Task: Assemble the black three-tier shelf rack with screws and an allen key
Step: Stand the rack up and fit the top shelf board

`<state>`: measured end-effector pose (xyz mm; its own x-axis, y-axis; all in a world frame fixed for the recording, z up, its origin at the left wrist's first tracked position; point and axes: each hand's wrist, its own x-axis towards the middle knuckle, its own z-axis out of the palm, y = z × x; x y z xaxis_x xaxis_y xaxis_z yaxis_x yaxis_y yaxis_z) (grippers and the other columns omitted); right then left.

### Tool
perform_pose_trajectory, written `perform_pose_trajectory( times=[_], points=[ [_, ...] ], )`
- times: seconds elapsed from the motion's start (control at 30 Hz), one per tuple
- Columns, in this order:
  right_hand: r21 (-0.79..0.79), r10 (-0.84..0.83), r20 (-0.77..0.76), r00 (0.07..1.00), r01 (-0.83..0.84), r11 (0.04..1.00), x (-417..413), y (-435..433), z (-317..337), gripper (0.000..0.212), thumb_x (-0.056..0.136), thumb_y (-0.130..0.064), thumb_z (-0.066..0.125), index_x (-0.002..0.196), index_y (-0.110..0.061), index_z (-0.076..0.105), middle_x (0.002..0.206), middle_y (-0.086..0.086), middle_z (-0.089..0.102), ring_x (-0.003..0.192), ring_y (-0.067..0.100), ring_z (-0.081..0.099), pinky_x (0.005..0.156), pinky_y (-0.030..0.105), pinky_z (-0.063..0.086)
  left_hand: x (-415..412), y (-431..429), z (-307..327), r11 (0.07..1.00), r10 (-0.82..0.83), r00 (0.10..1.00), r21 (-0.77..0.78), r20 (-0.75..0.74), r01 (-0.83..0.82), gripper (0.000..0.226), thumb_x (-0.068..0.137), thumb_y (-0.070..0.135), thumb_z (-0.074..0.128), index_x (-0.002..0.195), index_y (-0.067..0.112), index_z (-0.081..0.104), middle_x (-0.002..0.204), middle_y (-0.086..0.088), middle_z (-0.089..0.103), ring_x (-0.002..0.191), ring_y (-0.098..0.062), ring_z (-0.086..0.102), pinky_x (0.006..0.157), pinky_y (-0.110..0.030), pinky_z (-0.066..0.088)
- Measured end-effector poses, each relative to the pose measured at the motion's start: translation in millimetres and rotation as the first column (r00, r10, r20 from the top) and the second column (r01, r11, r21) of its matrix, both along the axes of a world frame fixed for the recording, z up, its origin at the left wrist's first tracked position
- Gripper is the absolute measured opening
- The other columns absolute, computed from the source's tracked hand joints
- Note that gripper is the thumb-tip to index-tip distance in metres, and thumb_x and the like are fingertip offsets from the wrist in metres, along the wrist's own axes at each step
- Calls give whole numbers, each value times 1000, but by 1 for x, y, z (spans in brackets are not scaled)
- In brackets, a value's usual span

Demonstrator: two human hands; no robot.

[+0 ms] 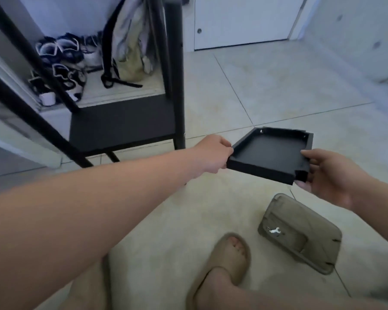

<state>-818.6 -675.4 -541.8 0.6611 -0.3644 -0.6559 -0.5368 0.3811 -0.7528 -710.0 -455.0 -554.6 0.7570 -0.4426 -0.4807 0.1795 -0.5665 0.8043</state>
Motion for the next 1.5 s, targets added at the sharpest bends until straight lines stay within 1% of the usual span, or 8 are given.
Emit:
perform_pose_trajectory(
  times=[0.17,0.3,0.47,0.6,0.8,1.03,1.2,1.5],
  points=[
    [-55,20,92,996,-15,998,-53,60,80,10,102,-20,53,102,-11,58,88,8,63,70,20,65,47,24,56,-58,63,94,945,-326,895,122,304,303,33,94,53,53,108,28,68,107,11,68,94,-10,62,85,-27,48],
    [-75,32,231,972,-15,997,-77,107,142,11,100,-18,59,102,-8,58,86,11,65,59,18,71,50,25,57,-104,107,158,816,-577,592,360,562,452,53,81,64,66,124,34,57,114,16,62,99,-7,57,81,-24,46],
    [-106,93,420,903,-53,993,-80,159,228,15,97,-22,65,98,-8,59,80,10,66,65,20,69,54,24,58,-139,151,217,941,-338,200,327,919,89,11,97,27,53,107,25,57,90,8,64,80,-20,62,61,-33,41],
    [-150,210,546,811,-153,977,-69,196,294,28,98,-35,66,104,-8,59,82,13,72,70,24,76,58,31,60,-145,186,272,989,-128,73,132,989,-63,11,97,27,56,106,19,57,79,3,61,72,-25,60,60,-37,46],
    [-216,286,648,706,-190,958,-42,230,351,29,100,-40,61,111,-13,60,105,12,76,98,28,74,73,40,62,-127,223,332,944,323,286,-284,902,-168,9,97,30,60,105,28,55,86,14,60,79,-4,57,65,-25,43],
    [-183,257,636,728,-181,966,18,262,328,16,98,-36,66,104,-22,60,115,4,64,110,25,65,83,39,58,-81,249,353,617,730,505,-762,460,-198,19,96,16,63,102,34,64,107,14,70,99,-3,66,82,-23,54],
    [34,136,618,775,-199,979,65,277,286,22,99,-31,66,110,-12,62,111,8,69,98,27,74,79,38,62,-36,272,323,402,719,695,-828,22,-390,24,97,18,63,121,15,66,113,-3,74,105,-24,70,92,-44,58],
    [307,-117,646,754,-116,945,112,279,229,17,101,-15,63,114,-4,64,109,14,76,88,25,77,63,31,62,17,278,246,238,516,800,-846,-306,-477,51,90,51,65,128,18,64,120,-7,72,107,-27,71,99,-43,54]
  ],
)
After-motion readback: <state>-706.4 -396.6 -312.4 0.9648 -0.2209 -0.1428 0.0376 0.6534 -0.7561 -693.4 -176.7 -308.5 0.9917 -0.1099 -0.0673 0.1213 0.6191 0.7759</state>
